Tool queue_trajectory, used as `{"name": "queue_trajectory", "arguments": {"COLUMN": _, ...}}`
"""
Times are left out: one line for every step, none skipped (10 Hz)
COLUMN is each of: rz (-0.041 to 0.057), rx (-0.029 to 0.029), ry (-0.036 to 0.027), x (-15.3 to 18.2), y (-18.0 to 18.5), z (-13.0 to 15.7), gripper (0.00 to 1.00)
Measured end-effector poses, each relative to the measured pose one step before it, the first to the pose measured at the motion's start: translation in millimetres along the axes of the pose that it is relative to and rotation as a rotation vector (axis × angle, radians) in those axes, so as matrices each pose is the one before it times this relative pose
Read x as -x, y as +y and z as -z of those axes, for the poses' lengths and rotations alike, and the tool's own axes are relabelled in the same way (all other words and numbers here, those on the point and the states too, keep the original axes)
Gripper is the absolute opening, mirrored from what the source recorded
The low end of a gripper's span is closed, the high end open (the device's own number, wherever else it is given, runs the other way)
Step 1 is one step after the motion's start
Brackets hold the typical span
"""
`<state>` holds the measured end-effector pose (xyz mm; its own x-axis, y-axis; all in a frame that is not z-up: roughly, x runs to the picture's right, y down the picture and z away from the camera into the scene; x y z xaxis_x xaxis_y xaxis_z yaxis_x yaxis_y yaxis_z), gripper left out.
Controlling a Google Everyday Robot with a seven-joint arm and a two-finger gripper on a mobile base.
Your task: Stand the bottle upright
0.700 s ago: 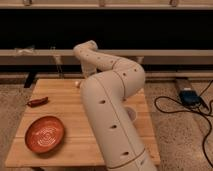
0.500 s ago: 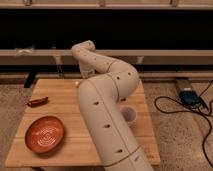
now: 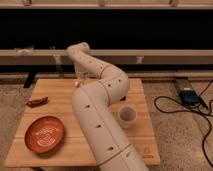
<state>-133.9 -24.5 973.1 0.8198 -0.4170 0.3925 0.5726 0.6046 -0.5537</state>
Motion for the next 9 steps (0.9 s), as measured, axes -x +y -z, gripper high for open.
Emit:
{"name": "queue_trajectory", "arguments": {"rz": 0.00683, "rx": 0.00574, "ry": -0.00544, "x": 1.88, "y": 2.64, "z": -1.07, "gripper": 0.80}}
{"name": "queue_trajectory", "arguments": {"rz": 0.00835, "rx": 0.00397, "ry": -0.00373, "x": 3.08, "y": 1.49, "z": -1.79, "gripper": 0.80}}
{"name": "queue_trajectory", "arguments": {"rz": 0.00679, "rx": 0.00341, "ry": -0.00226, "x": 2.55, "y": 1.42, "z": -0.34, "gripper": 0.80}}
{"name": "queue_trajectory", "arguments": {"rz": 0.00618, "rx": 0.00819, "ry": -0.00046, "x": 1.95, "y": 3.03, "z": -1.69, "gripper": 0.80}}
{"name": "queue_trajectory", "arguments": {"rz": 0.00324, "rx": 0.00411, "ry": -0.00152, "x": 1.47, "y": 2.23, "z": -0.15, "gripper": 0.80}}
{"name": "queue_trajectory", "arguments": {"rz": 0.00175, "rx": 0.00358, "ry": -0.00068, "x": 0.41, "y": 2.80, "z": -0.33, "gripper": 0.80}}
{"name": "queue_trajectory", "arguments": {"rz": -0.00095, "rx": 0.00064, "ry": 0.00064, "x": -0.59, "y": 3.65, "z": 1.04, "gripper": 0.80}}
{"name": "queue_trajectory", "arguments": {"rz": -0.00228, "rx": 0.00172, "ry": 0.00057, "x": -0.72, "y": 3.86, "z": 0.29, "gripper": 0.80}}
{"name": "queue_trajectory", "arguments": {"rz": -0.00232, "rx": 0.00113, "ry": -0.00074, "x": -0.49, "y": 3.76, "z": 0.02, "gripper": 0.80}}
